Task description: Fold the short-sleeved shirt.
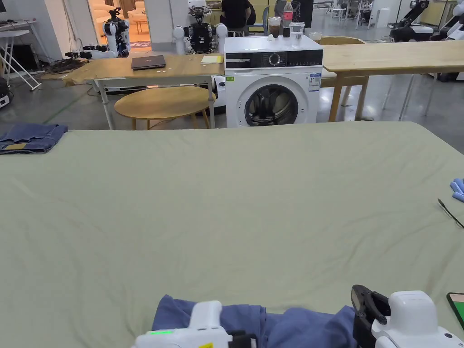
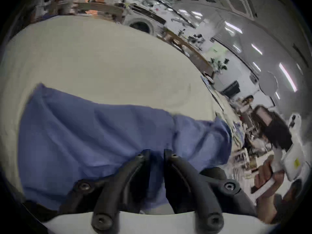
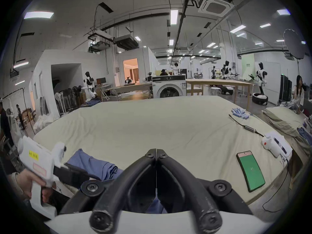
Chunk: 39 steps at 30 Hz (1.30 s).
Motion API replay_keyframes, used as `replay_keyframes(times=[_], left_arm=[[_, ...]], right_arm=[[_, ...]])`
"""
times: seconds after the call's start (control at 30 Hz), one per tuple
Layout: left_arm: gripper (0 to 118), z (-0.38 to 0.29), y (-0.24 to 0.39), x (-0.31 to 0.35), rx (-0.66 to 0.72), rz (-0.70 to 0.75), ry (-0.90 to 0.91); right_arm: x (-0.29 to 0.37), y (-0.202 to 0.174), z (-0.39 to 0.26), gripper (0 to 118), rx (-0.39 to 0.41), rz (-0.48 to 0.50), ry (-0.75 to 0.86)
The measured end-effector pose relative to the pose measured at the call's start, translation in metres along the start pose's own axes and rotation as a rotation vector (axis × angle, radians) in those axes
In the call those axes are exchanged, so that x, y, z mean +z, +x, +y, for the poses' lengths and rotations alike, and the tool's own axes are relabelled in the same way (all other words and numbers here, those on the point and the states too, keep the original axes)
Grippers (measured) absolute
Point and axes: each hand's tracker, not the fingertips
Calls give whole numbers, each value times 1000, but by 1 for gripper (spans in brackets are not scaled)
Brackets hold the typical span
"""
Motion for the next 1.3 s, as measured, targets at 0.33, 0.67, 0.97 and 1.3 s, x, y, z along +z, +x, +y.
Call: replay_keyframes(times=[0.33,0.67,0.97,1.3], left_arm=[[8,9,-10,61,59,32,216],[118,-12,-155,134,489,-9,377],[118,-38,-168,54,722,-452,346],[10,-29,-148,55,739,-230,393]], right_arm=[[-2,-5,0,0,5,4,-6],[-10,-28,-1,0,25,46,-22],[-11,-29,2,0,32,31,-32],[-9,-26,4,0,41,10,-36]])
